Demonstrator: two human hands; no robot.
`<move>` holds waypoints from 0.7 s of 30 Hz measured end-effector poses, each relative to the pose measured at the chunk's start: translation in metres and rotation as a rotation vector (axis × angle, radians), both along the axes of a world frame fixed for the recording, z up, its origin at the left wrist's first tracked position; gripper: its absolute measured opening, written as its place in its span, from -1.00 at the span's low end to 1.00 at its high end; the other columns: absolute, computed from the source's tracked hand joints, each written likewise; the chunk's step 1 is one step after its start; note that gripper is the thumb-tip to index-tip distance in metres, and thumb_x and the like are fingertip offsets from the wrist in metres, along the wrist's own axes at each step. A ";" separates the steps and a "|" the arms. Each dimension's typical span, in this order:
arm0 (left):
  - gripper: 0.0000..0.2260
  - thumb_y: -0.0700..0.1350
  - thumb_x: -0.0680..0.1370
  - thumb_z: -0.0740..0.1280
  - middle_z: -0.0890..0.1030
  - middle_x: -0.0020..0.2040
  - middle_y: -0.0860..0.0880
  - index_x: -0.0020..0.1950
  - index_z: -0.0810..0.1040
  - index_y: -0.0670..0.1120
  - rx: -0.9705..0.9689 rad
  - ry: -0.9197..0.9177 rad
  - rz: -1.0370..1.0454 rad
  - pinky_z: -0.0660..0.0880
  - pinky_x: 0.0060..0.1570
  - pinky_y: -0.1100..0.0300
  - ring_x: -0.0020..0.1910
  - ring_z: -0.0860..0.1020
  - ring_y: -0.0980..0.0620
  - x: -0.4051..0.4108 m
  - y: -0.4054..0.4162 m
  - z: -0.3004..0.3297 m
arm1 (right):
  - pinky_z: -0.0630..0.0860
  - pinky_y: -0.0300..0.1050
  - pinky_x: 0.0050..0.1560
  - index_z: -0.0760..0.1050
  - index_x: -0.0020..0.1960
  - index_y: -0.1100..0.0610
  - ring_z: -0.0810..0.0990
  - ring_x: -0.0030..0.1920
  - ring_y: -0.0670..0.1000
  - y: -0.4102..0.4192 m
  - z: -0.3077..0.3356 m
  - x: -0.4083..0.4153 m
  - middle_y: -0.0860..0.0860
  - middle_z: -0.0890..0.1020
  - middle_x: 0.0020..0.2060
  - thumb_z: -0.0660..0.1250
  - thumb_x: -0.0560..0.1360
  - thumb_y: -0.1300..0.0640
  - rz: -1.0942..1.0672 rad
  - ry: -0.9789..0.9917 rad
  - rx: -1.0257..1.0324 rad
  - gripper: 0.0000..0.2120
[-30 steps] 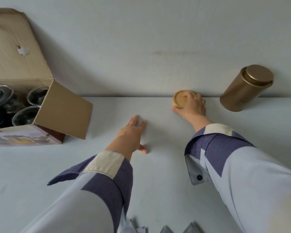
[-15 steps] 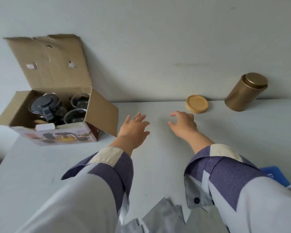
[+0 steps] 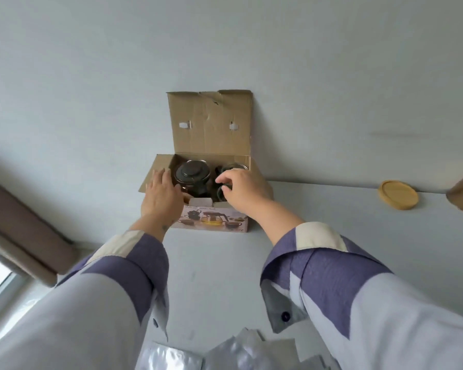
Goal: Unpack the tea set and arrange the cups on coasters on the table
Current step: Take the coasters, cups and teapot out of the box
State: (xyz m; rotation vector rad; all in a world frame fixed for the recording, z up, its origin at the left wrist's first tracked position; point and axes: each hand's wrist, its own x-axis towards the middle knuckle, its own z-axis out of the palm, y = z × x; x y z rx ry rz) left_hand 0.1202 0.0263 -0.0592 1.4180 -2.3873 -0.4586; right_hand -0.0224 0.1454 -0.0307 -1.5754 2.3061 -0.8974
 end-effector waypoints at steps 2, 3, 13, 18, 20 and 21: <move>-0.55 -0.08 0.62 0.03 0.18 0.50 -0.10 0.50 0.09 -0.13 0.119 -0.006 -0.007 0.28 0.35 -0.08 0.43 0.24 -0.12 0.008 -0.009 -0.007 | 0.44 -0.18 0.12 0.56 0.18 0.13 0.54 0.16 0.04 -0.020 0.002 0.021 0.06 0.60 0.16 0.23 0.54 0.26 0.056 -0.035 -0.001 -0.75; -0.55 -0.08 0.62 0.02 0.18 0.49 -0.10 0.51 0.06 -0.13 0.149 0.007 -0.031 0.31 0.31 -0.05 0.40 0.27 -0.13 0.011 -0.012 -0.012 | 0.46 -0.13 0.17 0.56 0.19 0.15 0.54 0.16 0.05 -0.028 0.002 0.030 0.08 0.60 0.16 0.23 0.55 0.27 0.076 -0.044 0.003 -0.74; -0.50 -0.16 0.62 -0.01 0.08 0.54 -0.03 0.55 -0.05 -0.06 0.135 0.299 -0.164 0.04 0.25 0.40 0.45 0.15 0.07 0.028 -0.006 -0.041 | 0.54 -0.06 -0.05 0.52 0.18 0.21 0.59 0.01 0.14 -0.088 -0.002 0.064 0.15 0.61 0.05 0.26 0.54 0.23 0.104 0.232 0.346 -0.77; -0.49 -0.21 0.60 -0.01 0.06 0.55 -0.07 0.55 -0.05 -0.10 0.117 0.322 -0.176 -0.01 0.34 0.35 0.50 0.09 0.05 0.027 -0.008 -0.043 | 0.45 -0.06 -0.16 0.49 0.15 0.27 0.57 0.02 0.18 -0.102 0.007 0.068 0.17 0.57 0.03 0.22 0.53 0.27 0.134 0.319 0.484 -0.78; -0.48 -0.22 0.59 0.00 0.09 0.54 -0.08 0.55 -0.04 -0.11 0.104 0.342 -0.188 0.01 0.33 0.37 0.49 0.11 0.04 0.026 -0.009 -0.044 | 0.46 -0.04 -0.17 0.50 0.11 0.27 0.55 -0.08 0.16 -0.102 0.008 0.067 0.15 0.56 -0.07 0.24 0.52 0.26 0.181 0.352 0.516 -0.80; -0.48 -0.22 0.59 0.01 0.10 0.53 -0.08 0.55 -0.03 -0.11 0.101 0.347 -0.185 0.01 0.31 0.39 0.48 0.13 0.05 0.026 -0.009 -0.045 | 0.46 -0.05 -0.19 0.51 0.08 0.27 0.52 -0.14 0.14 -0.102 0.009 0.066 0.13 0.52 -0.14 0.25 0.51 0.26 0.206 0.373 0.518 -0.82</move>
